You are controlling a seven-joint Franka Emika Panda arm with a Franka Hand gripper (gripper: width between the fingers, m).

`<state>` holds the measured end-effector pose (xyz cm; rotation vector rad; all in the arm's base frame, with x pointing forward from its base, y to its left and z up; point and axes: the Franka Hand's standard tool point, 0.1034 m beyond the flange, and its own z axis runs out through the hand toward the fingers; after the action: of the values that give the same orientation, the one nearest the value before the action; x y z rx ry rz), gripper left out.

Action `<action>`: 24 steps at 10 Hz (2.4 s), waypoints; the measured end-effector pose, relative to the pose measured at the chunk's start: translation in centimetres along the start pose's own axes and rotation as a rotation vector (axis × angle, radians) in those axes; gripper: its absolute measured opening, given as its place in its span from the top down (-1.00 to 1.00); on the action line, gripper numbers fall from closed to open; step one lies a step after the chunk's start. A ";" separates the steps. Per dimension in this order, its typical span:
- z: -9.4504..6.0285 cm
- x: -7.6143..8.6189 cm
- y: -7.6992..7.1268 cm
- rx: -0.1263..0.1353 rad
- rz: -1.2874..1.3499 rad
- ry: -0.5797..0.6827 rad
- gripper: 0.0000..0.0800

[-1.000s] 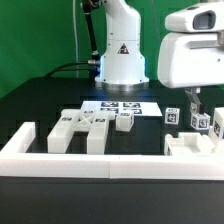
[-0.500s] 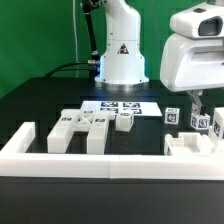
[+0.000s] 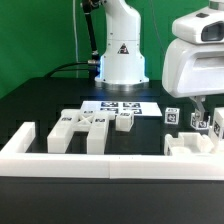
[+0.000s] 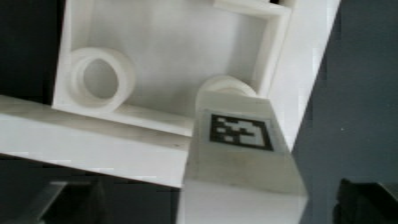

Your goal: Assemble chair

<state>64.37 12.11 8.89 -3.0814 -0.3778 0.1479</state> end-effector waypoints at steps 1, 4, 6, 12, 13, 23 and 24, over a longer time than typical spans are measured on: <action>0.0 0.0 0.1 0.000 0.001 0.000 -0.32; 0.0 0.0 0.1 0.000 0.018 0.001 0.26; 0.0 0.0 0.0 0.001 0.169 0.001 0.26; 0.0 -0.5 -0.5 0.008 0.698 0.068 0.26; 0.0 -0.5 -0.5 0.012 0.753 0.071 0.26; 0.0 -0.3 -0.8 0.084 1.376 0.075 0.26; 0.0 -0.3 -0.9 0.084 1.385 0.075 0.26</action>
Offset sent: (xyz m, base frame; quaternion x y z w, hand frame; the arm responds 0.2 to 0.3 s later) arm 0.0000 0.0000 0.0000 0.0000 0.0000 0.0000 1.0000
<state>63.91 12.87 8.99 -2.5976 1.6745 0.0550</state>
